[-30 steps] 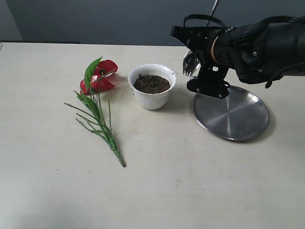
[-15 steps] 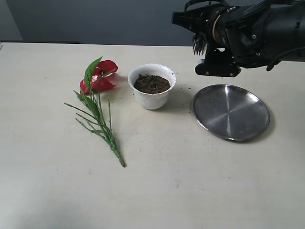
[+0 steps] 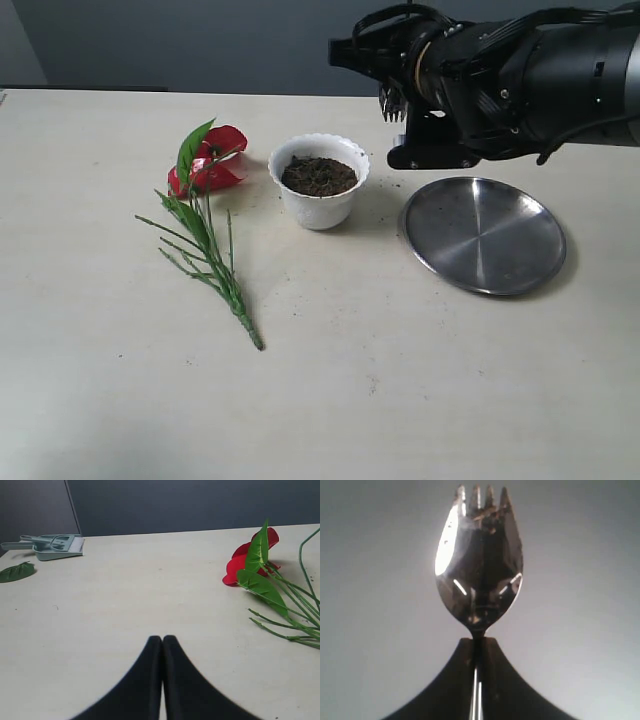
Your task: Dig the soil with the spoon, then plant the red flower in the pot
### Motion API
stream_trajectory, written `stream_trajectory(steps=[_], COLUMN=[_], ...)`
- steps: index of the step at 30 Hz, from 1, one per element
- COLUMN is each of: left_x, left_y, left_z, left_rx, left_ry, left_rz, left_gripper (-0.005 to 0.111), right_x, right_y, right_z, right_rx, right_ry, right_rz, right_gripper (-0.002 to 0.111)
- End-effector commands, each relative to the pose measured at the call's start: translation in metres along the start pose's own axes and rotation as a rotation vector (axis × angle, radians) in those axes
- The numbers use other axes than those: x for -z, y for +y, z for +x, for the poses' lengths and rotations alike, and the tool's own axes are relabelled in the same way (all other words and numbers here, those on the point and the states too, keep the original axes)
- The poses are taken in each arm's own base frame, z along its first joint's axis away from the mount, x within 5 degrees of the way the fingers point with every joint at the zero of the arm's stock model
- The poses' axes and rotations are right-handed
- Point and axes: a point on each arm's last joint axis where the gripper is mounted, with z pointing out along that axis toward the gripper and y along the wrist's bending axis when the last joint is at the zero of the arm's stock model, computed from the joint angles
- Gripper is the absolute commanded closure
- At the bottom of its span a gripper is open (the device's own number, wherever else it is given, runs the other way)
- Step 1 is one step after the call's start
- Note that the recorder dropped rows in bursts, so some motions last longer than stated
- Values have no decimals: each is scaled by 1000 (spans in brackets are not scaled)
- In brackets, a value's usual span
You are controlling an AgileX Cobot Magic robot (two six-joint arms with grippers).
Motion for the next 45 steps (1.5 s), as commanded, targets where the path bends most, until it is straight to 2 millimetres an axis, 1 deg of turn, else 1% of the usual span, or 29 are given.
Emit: stream_trajectory(steps=[1,14,18,20,22,23,26,28,31,34,36,38,42,45], left_x=[0,0,0,0,0,0,0,0,0,0,0,0,0,0], left_y=[0,0,0,0,0,0,0,0,0,0,0,0,0,0], left_z=[1,1,1,1,1,1,1,1,1,1,1,1,1,1], left_rx=[-6,-6,-6,-6,-6,-6,-6,-6,-6,-6,-6,-6,-6,-6], left_ry=[-7,-7,-7,-7,-7,-7,-7,-7,-7,-7,-7,-7,-7,-7], left_rz=[-2,-2,-2,-2,-2,-2,-2,-2,-2,-2,-2,-2,-2,-2], left_gripper=[106,106,106,106,106,106,106,106,106,106,106,106,106,106], right_x=[0,0,-8,-15,-24,-30,-37,-50,-62,-70,-73,-74,-74,-76], right_y=[1,-4,-2,-3,-6,-9,-19,-29,-45,-61,-68,-71,-69,-69], right_z=[3,0,-8,-17,-20,-17,-12,-17,-24,-32,-36,-40,-40,-42], right_rx=[21,40,55,69,71,66,44,31,37,-7,-4,1,-3,-40], right_ry=[21,-5,-12,-32,-34,-18,5,-1,-6,-8,-5,-7,1,-2], right_rz=[-23,33,-15,-30,-41,-56,-50,-36,-18,2,4,-1,-18,-21], right_gripper=[109,109,109,109,109,109,109,109,109,109,109,109,109,109])
